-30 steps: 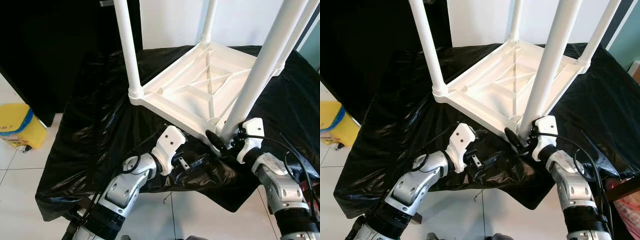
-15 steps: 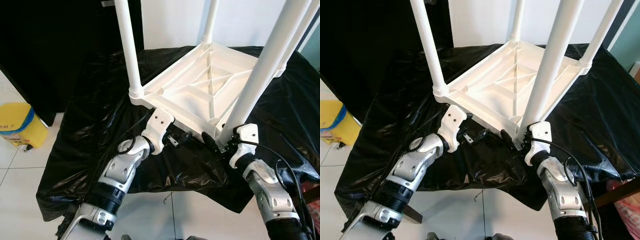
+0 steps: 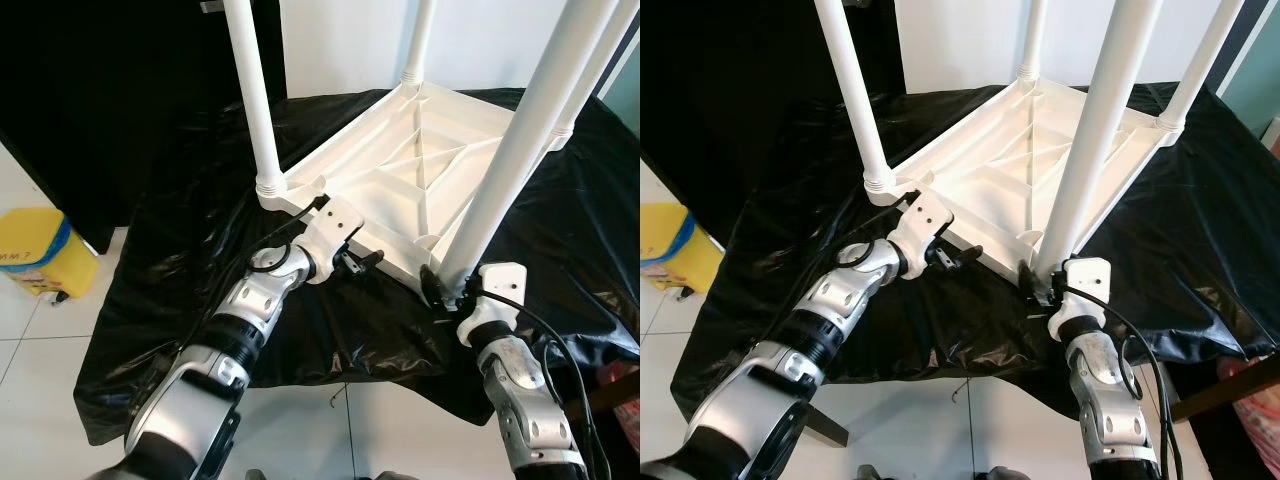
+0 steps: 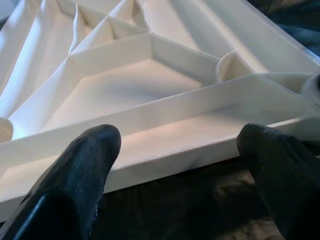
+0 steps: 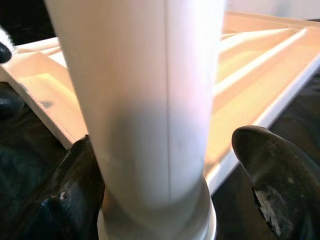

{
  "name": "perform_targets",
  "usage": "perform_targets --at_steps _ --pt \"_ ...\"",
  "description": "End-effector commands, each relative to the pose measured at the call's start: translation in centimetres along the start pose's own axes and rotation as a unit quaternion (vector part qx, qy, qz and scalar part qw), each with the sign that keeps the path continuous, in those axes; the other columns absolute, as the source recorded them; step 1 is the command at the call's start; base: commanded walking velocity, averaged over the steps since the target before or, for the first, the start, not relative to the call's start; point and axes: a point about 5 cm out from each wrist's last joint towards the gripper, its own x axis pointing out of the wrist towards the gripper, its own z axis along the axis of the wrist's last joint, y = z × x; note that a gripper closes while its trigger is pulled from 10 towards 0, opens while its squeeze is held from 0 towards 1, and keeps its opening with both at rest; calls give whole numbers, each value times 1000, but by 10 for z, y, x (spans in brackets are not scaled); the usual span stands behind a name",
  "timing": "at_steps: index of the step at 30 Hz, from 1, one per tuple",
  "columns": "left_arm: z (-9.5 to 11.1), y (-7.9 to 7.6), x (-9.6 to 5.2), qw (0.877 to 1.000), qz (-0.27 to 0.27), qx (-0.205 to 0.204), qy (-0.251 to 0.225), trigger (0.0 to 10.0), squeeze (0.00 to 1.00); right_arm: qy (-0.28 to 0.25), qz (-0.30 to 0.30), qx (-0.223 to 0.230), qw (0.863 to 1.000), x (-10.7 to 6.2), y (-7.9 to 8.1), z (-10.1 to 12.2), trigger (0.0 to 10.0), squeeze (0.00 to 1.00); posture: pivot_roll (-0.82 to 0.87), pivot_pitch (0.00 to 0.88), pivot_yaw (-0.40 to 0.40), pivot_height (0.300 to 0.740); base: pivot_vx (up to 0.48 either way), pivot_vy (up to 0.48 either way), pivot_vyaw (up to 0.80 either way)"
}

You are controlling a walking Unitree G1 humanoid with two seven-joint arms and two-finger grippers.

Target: Building children table

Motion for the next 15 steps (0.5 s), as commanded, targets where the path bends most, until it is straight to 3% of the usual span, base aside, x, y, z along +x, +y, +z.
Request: perform_targets --at_steps 1,5,12,15 --pt "-2 9 2 998 60 4 8 10000 0 9 -18 -11 1000 -5 -2 -3 10000 0 -232 95 33 740 0 0 0" --pt "-3 11 2 997 70 1 12 10000 0 10 -20 -11 1000 -8 0 -3 10000 0 -239 97 36 740 0 0 0" --pt "2 32 2 992 125 19 22 10000 0 9 -23 -11 1000 -12 11 -4 10000 0 -242 105 48 740 0 0 0" --pt "2 32 2 992 125 19 22 10000 0 9 -23 -11 1000 -12 11 -4 10000 0 -242 105 48 740 0 0 0"
